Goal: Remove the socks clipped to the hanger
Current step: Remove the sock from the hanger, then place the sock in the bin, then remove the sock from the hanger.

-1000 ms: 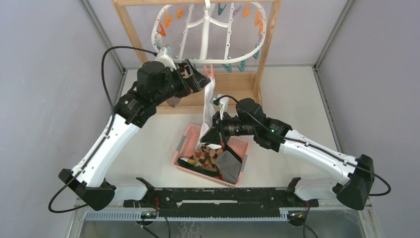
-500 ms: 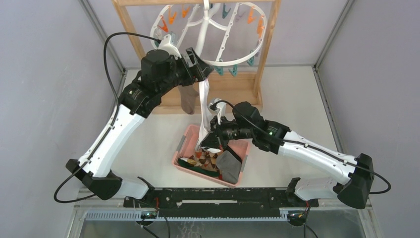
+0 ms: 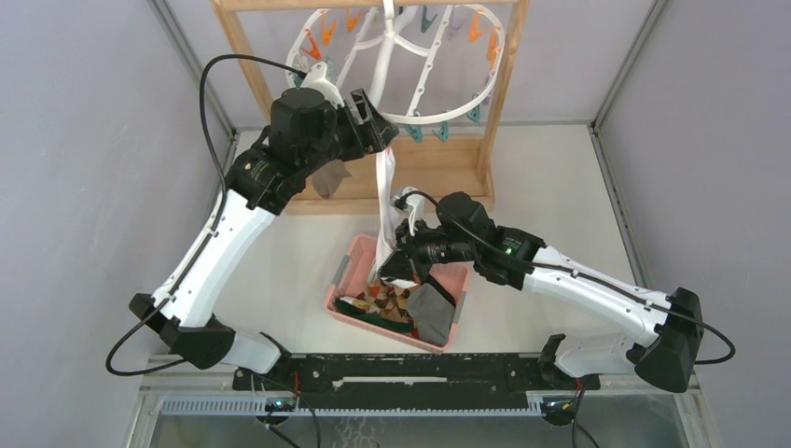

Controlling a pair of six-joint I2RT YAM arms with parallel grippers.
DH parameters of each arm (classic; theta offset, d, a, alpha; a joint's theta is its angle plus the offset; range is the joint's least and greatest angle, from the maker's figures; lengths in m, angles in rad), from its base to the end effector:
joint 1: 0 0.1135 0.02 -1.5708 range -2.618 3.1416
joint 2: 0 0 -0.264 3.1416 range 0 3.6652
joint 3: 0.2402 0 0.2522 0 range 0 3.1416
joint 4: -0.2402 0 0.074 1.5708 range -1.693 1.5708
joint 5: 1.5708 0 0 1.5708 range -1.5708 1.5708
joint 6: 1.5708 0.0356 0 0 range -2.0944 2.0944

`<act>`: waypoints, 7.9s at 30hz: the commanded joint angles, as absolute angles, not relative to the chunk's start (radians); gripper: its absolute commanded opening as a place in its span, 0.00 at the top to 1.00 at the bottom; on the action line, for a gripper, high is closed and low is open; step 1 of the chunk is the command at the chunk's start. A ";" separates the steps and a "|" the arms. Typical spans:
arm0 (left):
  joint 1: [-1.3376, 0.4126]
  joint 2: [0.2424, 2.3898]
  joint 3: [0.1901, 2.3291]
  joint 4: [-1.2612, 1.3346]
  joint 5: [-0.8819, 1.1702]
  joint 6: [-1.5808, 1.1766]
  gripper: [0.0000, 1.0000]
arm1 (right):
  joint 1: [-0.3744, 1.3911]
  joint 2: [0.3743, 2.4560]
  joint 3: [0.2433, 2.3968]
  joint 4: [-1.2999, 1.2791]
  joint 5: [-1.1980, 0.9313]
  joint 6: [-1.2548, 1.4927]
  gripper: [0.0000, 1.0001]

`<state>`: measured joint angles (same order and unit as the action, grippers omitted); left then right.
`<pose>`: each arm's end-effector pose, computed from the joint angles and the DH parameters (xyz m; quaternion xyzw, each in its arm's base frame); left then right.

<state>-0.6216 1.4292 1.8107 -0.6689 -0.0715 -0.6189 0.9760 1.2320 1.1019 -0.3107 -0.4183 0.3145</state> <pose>0.2395 -0.1684 0.4907 -0.0203 0.8006 -0.3244 0.5034 0.1445 0.2394 0.3448 -0.3734 0.7453 0.4551 0.3130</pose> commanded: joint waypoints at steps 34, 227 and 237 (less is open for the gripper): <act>-0.630 1.555 2.059 -0.835 -0.141 -0.583 0.44 | 0.987 1.246 1.140 -0.344 -0.395 0.283 1.00; -0.543 1.286 0.697 0.389 -0.620 -0.322 0.00 | 0.907 0.980 0.942 -0.772 -0.315 0.404 0.23; -0.538 1.517 0.818 0.482 -0.657 -0.351 0.00 | 0.909 0.950 0.940 -0.821 -0.320 0.395 0.23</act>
<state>-0.5446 1.4563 0.7254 0.3950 -0.6277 -0.3401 0.9047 0.9707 0.9360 -0.8150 -0.3229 0.3733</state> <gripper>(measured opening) 0.996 0.771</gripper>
